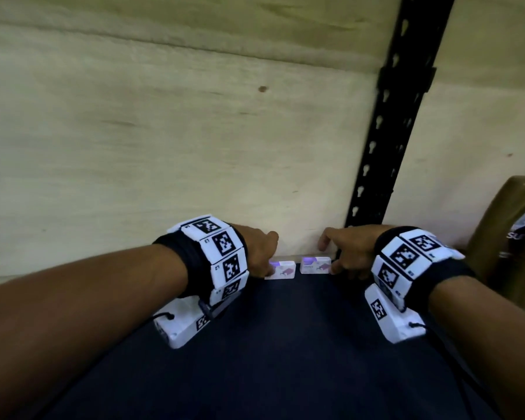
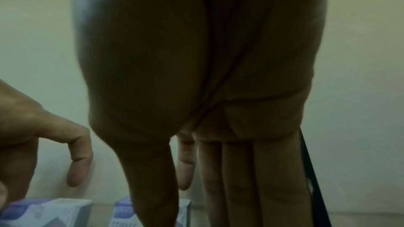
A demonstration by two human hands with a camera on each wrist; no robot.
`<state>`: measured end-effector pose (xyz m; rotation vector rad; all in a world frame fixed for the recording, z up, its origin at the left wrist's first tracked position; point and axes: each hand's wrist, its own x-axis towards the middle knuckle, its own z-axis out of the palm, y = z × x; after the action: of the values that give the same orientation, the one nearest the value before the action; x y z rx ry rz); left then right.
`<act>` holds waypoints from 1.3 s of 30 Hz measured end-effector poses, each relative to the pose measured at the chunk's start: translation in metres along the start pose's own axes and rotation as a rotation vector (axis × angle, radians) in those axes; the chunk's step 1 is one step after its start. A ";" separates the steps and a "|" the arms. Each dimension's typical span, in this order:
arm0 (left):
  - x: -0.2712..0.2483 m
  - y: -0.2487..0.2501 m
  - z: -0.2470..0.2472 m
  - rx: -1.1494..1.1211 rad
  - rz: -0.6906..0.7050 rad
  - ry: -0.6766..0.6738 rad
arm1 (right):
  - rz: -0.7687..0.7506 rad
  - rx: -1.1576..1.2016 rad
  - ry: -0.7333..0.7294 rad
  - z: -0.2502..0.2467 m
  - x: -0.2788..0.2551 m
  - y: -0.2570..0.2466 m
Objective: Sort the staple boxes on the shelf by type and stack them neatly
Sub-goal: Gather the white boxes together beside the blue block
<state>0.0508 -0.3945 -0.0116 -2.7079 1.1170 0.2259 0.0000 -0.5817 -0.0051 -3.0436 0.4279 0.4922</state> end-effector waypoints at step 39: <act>-0.129 0.049 0.005 -0.093 0.166 -0.056 | -0.088 -0.033 -0.117 0.022 -0.128 -0.008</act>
<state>-0.0747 -0.3399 0.0053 -2.6696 1.3479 0.3861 -0.1212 -0.5388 0.0141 -3.0277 0.2831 0.6741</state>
